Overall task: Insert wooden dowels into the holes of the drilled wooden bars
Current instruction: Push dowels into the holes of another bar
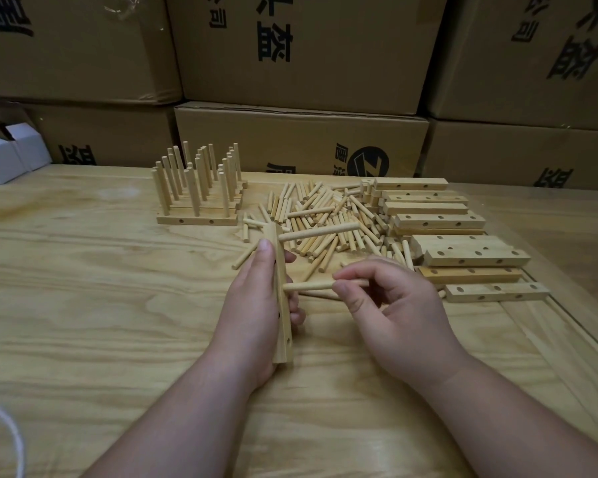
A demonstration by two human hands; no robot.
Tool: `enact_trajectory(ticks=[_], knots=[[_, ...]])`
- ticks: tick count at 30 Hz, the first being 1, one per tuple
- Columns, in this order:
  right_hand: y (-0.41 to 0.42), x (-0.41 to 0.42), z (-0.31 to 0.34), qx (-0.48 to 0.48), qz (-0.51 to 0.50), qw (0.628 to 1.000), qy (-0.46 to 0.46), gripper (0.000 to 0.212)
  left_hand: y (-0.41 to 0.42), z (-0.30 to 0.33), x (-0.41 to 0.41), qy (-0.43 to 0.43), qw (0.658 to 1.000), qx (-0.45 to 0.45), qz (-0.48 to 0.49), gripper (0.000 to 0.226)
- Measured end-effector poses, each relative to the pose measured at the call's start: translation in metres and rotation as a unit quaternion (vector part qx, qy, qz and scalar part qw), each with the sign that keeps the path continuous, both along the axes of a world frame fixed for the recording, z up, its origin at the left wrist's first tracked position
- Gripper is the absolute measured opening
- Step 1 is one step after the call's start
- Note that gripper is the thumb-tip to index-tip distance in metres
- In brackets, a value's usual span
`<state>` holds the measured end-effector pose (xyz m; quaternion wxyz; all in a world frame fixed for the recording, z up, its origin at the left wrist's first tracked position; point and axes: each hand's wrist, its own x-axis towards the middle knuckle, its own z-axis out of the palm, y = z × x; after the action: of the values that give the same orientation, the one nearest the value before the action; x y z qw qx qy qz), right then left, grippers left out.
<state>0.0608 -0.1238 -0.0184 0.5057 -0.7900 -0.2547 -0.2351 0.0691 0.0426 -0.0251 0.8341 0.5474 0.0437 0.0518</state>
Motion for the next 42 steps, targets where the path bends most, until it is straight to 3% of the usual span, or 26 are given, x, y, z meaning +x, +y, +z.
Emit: enact_trajectory(ticks=[7, 21, 25, 30, 33, 37, 39, 42], knots=[[-0.0025, 0.0055, -0.0026, -0.129, -0.001, 0.991, -0.041, 0.015, -0.0004, -0.003, -0.003, -0.036, 0.995, 0.094, -0.009, 0.046], [-0.0001, 0.0006, -0.0036, -0.117, -0.034, 0.992, -0.019, 0.017, -0.0018, -0.001, -0.0061, -0.049, 0.994, 0.096, -0.014, 0.047], [0.0024, 0.0021, -0.0057, -0.083, -0.063, 0.993, -0.049, 0.016, -0.0007, -0.0027, -0.006, -0.057, 0.995, 0.046, -0.075, 0.065], [0.0, 0.0039, -0.0011, -0.022, -0.093, 0.994, -0.056, 0.035, -0.0033, -0.0043, -0.0032, -0.004, 0.997, 0.072, -0.036, 0.041], [-0.0034, 0.0027, -0.0022, -0.016, -0.103, 0.994, -0.012, 0.045, -0.003, -0.0014, 0.0014, 0.028, 0.999, -0.036, -0.001, 0.045], [-0.0023, 0.0061, -0.0013, -0.109, -0.14, 0.983, 0.042, 0.049, -0.0022, 0.0017, 0.0021, 0.027, 0.995, -0.095, -0.002, 0.046], [0.0006, 0.0071, -0.0025, -0.225, -0.16, 0.96, 0.058, 0.051, -0.0023, 0.0022, 0.0017, 0.03, 0.995, -0.091, -0.006, 0.047], [0.0024, 0.0081, -0.0104, -0.353, -0.188, 0.912, 0.084, 0.038, -0.0022, 0.0032, 0.0015, 0.036, 0.995, -0.094, -0.01, 0.047]])
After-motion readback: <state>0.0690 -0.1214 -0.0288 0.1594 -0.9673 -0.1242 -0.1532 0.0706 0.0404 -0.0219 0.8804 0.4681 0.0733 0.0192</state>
